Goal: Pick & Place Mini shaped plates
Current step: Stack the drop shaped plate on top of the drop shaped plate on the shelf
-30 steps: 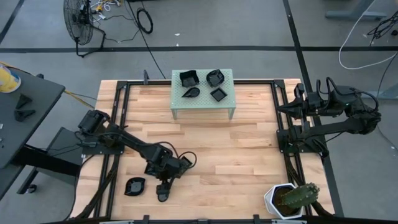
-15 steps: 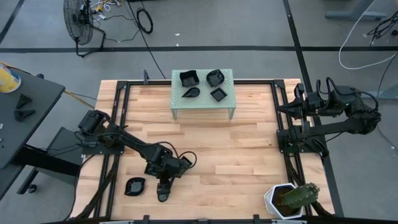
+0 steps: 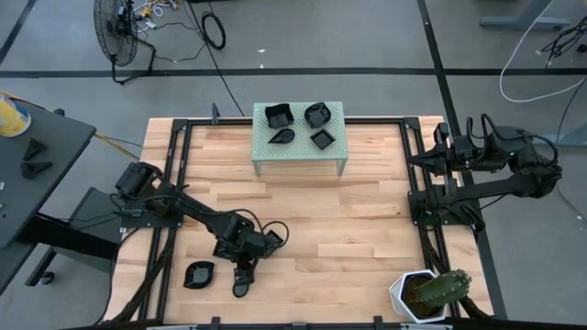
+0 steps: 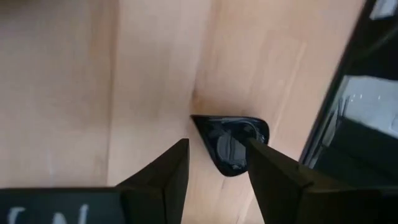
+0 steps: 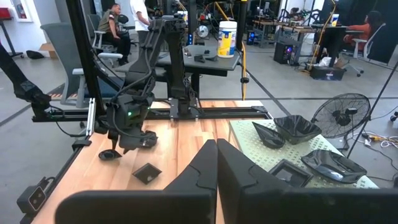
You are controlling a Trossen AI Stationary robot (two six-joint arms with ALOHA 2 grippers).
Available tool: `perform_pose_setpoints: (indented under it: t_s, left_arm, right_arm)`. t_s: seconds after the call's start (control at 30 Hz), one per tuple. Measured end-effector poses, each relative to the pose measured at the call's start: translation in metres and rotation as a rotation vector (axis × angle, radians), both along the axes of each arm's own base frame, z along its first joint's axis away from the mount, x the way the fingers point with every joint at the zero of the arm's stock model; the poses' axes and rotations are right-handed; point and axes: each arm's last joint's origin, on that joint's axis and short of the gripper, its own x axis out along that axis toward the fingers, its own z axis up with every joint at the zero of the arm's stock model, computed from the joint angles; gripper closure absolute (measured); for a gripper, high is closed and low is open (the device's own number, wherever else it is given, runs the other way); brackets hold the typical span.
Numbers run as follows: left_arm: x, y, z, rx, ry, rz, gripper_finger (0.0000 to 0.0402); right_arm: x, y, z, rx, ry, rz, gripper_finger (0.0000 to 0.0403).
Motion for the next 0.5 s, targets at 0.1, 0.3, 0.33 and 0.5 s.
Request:
perform_pose_setpoints:
  t_s: [0.1,0.3,0.33,0.5]
  left_arm:
    - [-0.0011,-0.0022,-0.0003,0.023,0.006,0.028,0.0239]
    - [-0.0038,-0.0076,-0.0006,0.041,0.014,0.045,0.0239]
    - [-0.0043,-0.0085,-0.0007,0.044,0.014,0.047,0.0239]
    - [-0.0049,-0.0099,-0.0009,0.062,0.014,0.068,0.0239]
  right_arm:
    - [-0.0001,0.0000,0.0001,0.000,0.000,0.000,0.0399]
    - [0.0000,0.0000,0.0000,0.000,0.000,0.000,0.0399]
    - [0.0000,0.0000,0.0000,0.000,0.000,0.000,0.0399]
    - [0.0000,0.0000,0.0001,0.000,0.000,0.000,0.0399]
